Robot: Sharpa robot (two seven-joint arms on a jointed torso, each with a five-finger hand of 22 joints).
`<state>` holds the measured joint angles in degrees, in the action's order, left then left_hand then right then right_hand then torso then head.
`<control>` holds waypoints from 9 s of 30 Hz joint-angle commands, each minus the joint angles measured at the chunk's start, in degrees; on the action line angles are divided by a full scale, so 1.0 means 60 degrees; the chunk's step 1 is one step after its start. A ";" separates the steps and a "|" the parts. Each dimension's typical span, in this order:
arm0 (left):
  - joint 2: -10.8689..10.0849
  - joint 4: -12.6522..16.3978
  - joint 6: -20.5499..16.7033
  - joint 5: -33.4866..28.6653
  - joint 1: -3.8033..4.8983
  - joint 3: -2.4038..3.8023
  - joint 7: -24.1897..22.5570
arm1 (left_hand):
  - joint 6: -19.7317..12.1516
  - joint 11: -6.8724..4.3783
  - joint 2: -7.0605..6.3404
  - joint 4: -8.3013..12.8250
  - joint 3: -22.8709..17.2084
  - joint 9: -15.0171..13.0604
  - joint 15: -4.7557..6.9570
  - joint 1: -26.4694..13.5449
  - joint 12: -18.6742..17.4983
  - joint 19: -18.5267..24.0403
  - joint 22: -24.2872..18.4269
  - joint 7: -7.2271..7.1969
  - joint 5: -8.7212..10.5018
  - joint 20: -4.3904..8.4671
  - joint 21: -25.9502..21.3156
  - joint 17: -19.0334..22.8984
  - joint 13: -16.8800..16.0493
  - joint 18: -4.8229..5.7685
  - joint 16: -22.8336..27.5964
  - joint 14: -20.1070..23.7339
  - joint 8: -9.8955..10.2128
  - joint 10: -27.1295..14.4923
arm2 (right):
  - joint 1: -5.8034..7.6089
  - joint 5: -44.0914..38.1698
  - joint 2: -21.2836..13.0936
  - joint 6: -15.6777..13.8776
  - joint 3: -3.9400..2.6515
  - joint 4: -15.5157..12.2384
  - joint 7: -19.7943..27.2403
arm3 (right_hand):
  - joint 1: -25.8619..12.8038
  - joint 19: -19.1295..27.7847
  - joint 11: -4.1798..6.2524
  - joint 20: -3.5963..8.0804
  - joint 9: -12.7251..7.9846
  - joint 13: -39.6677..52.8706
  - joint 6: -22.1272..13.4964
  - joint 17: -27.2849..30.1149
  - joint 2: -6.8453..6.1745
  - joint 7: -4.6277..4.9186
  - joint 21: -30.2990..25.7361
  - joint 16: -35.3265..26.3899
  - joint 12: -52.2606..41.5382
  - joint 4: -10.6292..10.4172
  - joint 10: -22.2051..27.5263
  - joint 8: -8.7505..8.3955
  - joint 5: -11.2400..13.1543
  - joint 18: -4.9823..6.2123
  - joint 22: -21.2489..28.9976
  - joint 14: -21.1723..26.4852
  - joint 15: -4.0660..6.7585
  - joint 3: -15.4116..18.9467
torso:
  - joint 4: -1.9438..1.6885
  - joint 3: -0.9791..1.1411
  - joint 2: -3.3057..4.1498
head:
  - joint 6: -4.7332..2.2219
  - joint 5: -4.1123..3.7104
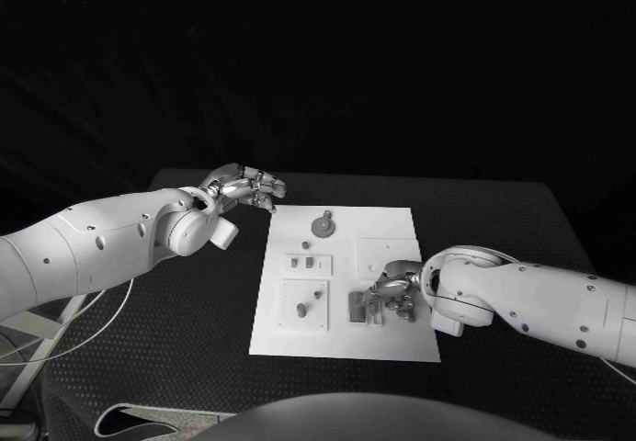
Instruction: Assemble the parts on the task board
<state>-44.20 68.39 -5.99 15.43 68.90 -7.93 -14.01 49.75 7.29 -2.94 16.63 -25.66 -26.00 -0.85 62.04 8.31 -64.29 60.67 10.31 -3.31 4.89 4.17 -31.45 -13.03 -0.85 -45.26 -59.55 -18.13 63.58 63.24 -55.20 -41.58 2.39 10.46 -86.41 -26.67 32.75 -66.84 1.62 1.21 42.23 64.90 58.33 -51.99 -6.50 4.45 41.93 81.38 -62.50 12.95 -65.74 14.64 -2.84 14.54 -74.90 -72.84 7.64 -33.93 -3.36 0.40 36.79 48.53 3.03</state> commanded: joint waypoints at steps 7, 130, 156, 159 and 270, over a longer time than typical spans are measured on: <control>0.0019 -0.0003 0.0121 0.0025 0.0005 0.0006 -0.0073 | -0.0062 -0.0007 0.0045 -0.0017 0.0061 0.0013 -0.0052 -0.0008 -0.0039 0.0016 -0.0011 -0.0021 0.0032 -0.0065 -0.0031 -0.0019 0.0009 -0.0155 0.0035 -0.0012 0.0030 -0.0057 | 0.0533 -0.0675 -0.0375 0.0091 -0.0025 -0.0390 0.0251 | 0.0216 -0.0128 0.0046 0.0008 0.0086 0.0057 0.0163 0.0008 0.0070 0.0002 0.0034 0.0162 -0.0110 0.0085 -0.0077 0.0040 0.0001 0.0076 -0.0203 -0.0026 0.0044 -0.0021 | 0.0031 0.0024 0.0002 | -0.0092 -0.0052; -0.0023 0.0119 0.0307 0.0123 0.0005 0.0007 -0.0051 | -0.0126 0.0020 0.0124 -0.0056 0.0386 0.0044 -0.0080 -0.0603 -0.0069 0.0091 -0.0065 0.0001 0.0029 -0.0088 -0.0035 -0.0141 0.0067 -0.0163 0.0160 0.0046 0.0058 -0.0117 | -0.0017 0.1677 -0.0693 -0.1660 -0.0059 -0.0080 0.0030 | 0.3915 -0.0053 0.0111 -0.0041 0.0087 -0.0025 0.0617 0.0313 0.1188 -0.0071 0.0194 0.0297 -0.0168 0.0651 -0.0518 -0.0360 -0.0002 0.0076 -0.0187 -0.0096 0.0066 0.0657 | -0.0011 0.0002 0.0009 | 0.0028 -0.0280; -0.0013 0.0108 0.0327 0.0154 0.0006 0.0007 -0.0043 | -0.0123 0.0020 0.0116 -0.0046 0.0367 0.0045 -0.0080 -0.0573 -0.0068 0.0096 -0.0066 -0.0001 0.0014 -0.0090 -0.0032 -0.0153 0.0070 -0.0165 0.0168 0.0049 0.0055 -0.0117 | -0.0020 0.1048 -0.0557 -0.1487 -0.0044 0.0033 0.0093 | 0.3880 -0.0043 0.0110 -0.0039 0.0049 -0.0035 0.0620 0.0329 0.1190 -0.0070 0.0179 0.0286 -0.0151 0.0656 -0.0523 -0.0391 -0.0002 0.0076 -0.0181 -0.0093 0.0073 0.0669 | -0.0017 0.0008 0.0001 | 0.0015 -0.0306; -0.0014 0.0103 0.0329 0.0154 0.0006 0.0007 -0.0048 | -0.0123 0.0020 0.0117 -0.0045 0.0365 0.0045 -0.0080 -0.0571 -0.0068 0.0096 -0.0066 -0.0001 0.0013 -0.0090 -0.0032 -0.0154 0.0070 -0.0165 0.0168 0.0049 0.0055 -0.0118 | -0.0020 0.0975 -0.0611 -0.1533 -0.0045 -0.0005 0.0180 | 0.3879 -0.0044 0.0110 -0.0039 0.0048 -0.0036 0.0621 0.0330 0.1186 -0.0070 0.0179 0.0286 -0.0151 0.0656 -0.0524 -0.0392 -0.0001 0.0076 -0.0181 -0.0094 0.0073 0.0671 | -0.0010 0.0006 0.0002 | 0.0005 -0.0306; 0.0190 -0.0168 0.0481 0.0148 -0.0201 -0.0008 -0.0192 | -0.0155 0.0027 0.0072 -0.0059 0.0438 0.0057 -0.0089 -0.0671 -0.0066 0.0112 -0.0074 0.0016 0.0023 -0.0101 -0.0026 -0.0197 0.0081 -0.0164 0.0195 0.0058 0.0069 -0.0125 | 0.1153 -0.2542 -0.1672 -0.0663 -0.0664 0.1173 0.2060 | 0.1743 0.0910 -0.0465 -0.0583 -0.0466 -0.0935 -0.1433 0.0609 -0.0160 0.0520 -0.0433 0.0302 -0.0401 -0.0934 0.1066 0.0447 0.0000 0.0076 -0.0169 0.1226 -0.0462 0.0967 | -0.0012 -0.0022 -0.0014 | -0.1062 -0.2571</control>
<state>-43.12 67.25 -3.99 16.25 67.72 -8.01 -14.25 49.17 7.41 -2.57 16.34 -23.47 -25.73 -1.06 58.50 7.98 -63.78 60.32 10.57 -3.31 4.38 4.17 -32.57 -12.60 -0.85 -44.33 -59.35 -17.92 63.29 70.28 -71.30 -51.72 -3.95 6.45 -78.73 -10.26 43.89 -61.04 -1.13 -2.37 39.42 59.39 46.65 -48.38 -7.46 5.88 39.19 83.06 -64.75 7.70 -58.94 17.15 -2.88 14.29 -74.91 -65.03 4.74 -28.24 -3.41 0.27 36.71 42.13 -13.20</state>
